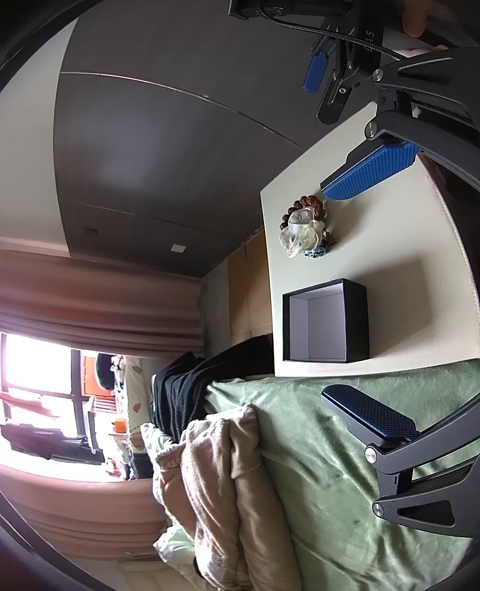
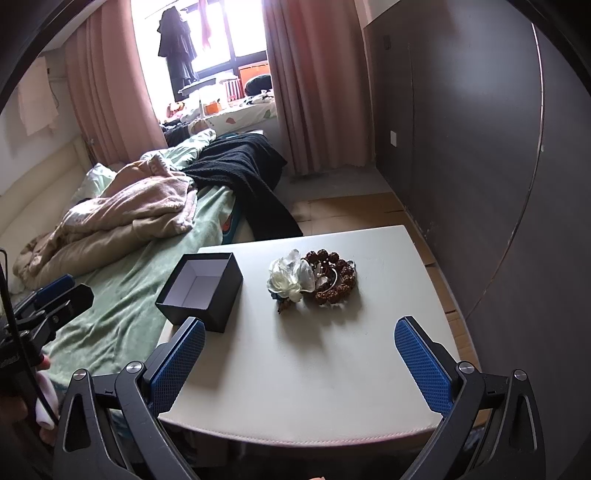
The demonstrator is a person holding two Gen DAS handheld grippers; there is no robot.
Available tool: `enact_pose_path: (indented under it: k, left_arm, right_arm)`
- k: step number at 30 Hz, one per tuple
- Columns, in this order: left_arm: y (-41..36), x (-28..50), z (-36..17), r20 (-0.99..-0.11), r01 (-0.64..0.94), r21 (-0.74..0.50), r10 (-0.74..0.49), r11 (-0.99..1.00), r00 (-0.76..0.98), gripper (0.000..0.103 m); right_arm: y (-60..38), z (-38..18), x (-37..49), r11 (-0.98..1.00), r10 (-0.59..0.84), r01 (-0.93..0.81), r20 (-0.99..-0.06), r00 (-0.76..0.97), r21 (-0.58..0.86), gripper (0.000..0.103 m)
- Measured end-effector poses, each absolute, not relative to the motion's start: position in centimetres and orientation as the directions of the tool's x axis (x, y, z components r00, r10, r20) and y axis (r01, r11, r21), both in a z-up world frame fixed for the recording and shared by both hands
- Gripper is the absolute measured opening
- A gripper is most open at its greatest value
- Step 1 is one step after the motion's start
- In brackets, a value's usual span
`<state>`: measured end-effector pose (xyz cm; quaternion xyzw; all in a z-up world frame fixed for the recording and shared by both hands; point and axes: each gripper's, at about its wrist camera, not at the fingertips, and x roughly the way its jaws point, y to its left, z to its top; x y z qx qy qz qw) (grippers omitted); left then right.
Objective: Organize jewelry
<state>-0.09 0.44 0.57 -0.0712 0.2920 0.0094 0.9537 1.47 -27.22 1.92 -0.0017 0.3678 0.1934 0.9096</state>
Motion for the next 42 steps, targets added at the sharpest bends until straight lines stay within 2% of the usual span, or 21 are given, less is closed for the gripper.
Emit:
enact_pose_path:
  k: [42]
  left_arm:
    - [0.1,-0.7,0.2,-0.555,-0.054,-0.095,-0.007,0.994,0.832,0.100]
  right_arm:
    - [-27.9,2.1,1.5,0.932,0.346,-0.330,-0.649,0.677,0.153,0.103]
